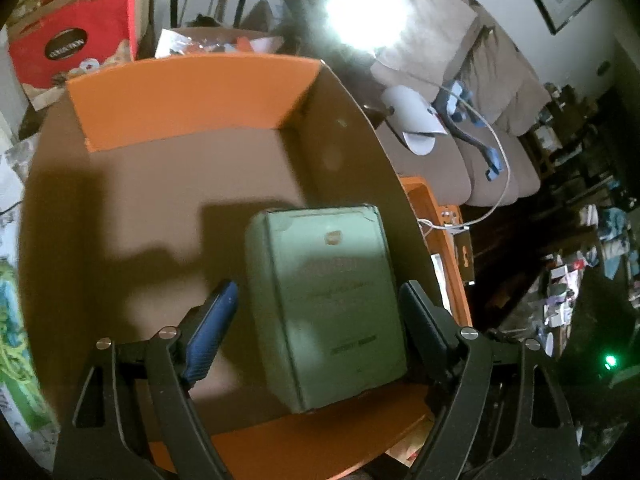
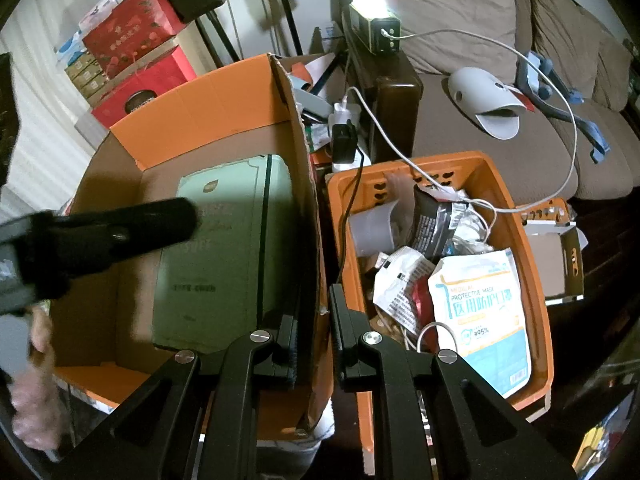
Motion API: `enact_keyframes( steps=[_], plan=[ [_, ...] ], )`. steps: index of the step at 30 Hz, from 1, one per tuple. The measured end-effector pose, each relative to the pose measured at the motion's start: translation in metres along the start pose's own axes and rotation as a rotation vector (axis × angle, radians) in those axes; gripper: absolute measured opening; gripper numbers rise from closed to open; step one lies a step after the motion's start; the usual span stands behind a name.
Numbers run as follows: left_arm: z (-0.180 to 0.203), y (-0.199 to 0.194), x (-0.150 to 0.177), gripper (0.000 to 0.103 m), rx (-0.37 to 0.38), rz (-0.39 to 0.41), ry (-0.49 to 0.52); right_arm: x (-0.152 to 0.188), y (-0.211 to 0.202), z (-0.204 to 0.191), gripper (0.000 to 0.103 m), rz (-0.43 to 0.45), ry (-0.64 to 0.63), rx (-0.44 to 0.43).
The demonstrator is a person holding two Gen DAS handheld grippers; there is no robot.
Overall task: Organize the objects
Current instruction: 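Open the left gripper to release the tissue pack and withdraw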
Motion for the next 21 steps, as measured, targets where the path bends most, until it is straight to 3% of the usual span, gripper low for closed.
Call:
enact_keyframes(
  steps=[6, 21],
  plan=[
    [-0.017, -0.029, 0.002, 0.092, -0.061, 0.052, 0.032, -0.001, 0.0, 0.001, 0.013, 0.0, 0.004, -0.002],
    [-0.059, -0.09, 0.02, 0.093, -0.231, 0.136, 0.148, -0.001, 0.0, 0.0, 0.013, 0.005, 0.007, 0.003]
  ],
)
Point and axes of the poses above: each gripper's, at about its wrist camera, not at the fingertips, and y roughly the way its jaws point, z to its right, x to its underside, the point moved 2 cm from there along y, roughly the way its jaws point, and after that the axes turned 5 degrees about y, right-handed, at the moved point
